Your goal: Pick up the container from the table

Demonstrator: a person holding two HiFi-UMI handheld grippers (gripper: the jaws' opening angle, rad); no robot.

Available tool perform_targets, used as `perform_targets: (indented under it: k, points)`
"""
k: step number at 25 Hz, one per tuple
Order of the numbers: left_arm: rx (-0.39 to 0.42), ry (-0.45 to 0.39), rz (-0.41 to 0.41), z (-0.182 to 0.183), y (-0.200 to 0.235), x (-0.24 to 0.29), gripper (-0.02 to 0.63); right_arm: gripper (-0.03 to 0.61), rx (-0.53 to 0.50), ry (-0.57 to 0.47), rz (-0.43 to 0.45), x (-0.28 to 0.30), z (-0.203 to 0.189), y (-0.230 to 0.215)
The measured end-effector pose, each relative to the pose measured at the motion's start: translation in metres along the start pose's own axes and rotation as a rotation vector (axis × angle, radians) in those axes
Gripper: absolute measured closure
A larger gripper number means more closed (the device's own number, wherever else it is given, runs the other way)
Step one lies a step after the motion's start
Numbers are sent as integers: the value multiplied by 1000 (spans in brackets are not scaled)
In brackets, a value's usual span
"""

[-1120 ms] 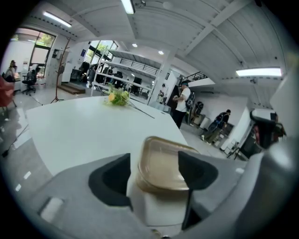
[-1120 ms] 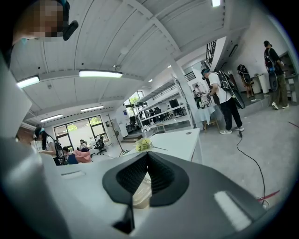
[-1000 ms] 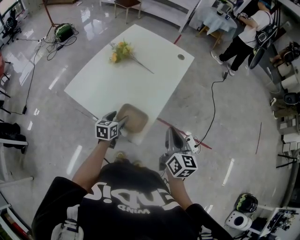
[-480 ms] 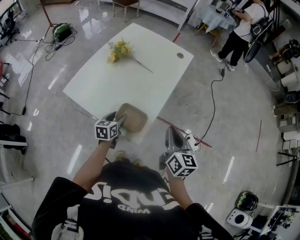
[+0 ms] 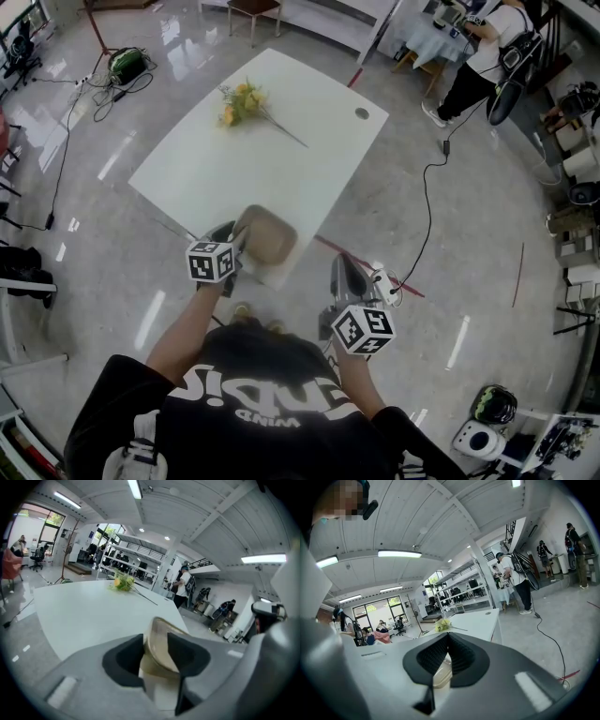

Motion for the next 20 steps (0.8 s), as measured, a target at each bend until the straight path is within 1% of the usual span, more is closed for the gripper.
perform_targets:
  k: [6, 11, 16, 20]
  points:
    - [-13, -58, 2, 15, -9, -8, 456, 578, 2, 1, 5, -4, -2, 0]
    - [-2, -129, 2, 40, -25, -20, 457, 578, 1, 3, 18, -10, 0, 0]
    - [10, -217, 16, 72, -47, -48, 459, 578, 3, 21, 52, -22, -2, 3]
    - [30, -270, 34, 86, -74, -74, 459, 578, 18, 45, 87, -37, -8, -1]
Point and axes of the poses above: the fingertips, and each gripper's own axes: x forward along the fingers, y to its left, z out of its top, the point moved 2 cm from there along -x, backward along the fingers, and after that the axes turned 7 degrees about -y, right-handed, at the moved point
